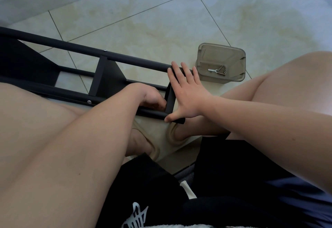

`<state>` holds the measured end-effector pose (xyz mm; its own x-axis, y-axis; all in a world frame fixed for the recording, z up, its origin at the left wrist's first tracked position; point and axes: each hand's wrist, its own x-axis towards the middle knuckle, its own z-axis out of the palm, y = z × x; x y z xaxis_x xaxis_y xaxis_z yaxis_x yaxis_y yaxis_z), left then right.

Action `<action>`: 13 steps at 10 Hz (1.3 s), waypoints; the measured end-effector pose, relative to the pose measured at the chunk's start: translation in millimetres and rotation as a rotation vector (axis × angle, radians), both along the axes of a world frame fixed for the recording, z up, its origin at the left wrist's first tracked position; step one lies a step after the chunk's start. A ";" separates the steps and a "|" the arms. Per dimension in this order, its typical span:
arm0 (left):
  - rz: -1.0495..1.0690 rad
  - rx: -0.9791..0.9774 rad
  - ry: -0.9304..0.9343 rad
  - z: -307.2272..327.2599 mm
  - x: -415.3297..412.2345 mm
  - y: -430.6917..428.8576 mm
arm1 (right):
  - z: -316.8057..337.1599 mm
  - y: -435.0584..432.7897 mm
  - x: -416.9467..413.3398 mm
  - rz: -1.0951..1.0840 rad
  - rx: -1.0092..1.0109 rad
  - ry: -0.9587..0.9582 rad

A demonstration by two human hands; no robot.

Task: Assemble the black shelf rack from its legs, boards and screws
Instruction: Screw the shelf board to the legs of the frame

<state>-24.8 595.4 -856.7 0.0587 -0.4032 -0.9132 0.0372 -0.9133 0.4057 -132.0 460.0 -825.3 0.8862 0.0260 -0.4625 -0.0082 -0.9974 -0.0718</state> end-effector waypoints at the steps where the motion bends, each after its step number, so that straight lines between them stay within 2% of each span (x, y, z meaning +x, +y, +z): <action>1: 0.008 -0.015 0.035 2.6 0.8 0.3 | 0.3 -0.4 0.3 0.002 0.001 0.003; 3: 0.034 -0.008 0.090 4.8 -1.1 1.3 | 0.5 0.1 -0.1 0.001 0.008 0.002; 5: 0.005 -0.006 0.007 3.6 -0.1 0.4 | 0.2 -0.3 0.4 0.002 0.005 0.004; 7: 0.037 -0.014 0.071 -1.9 3.2 2.3 | 0.3 0.0 0.3 0.001 0.008 0.005; 9: 0.013 -0.005 0.022 1.9 -0.1 0.3 | 0.2 0.6 0.1 -0.001 0.005 0.005; 13: 0.054 -0.052 0.109 -0.7 1.1 2.2 | 1.3 -0.2 -0.2 -0.003 0.020 0.005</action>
<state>-23.6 597.6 -857.4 -0.0168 -0.4487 -0.8935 0.1324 -0.8868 0.4428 -132.2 459.8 -824.0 0.8842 0.0326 -0.4660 -0.0117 -0.9957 -0.0917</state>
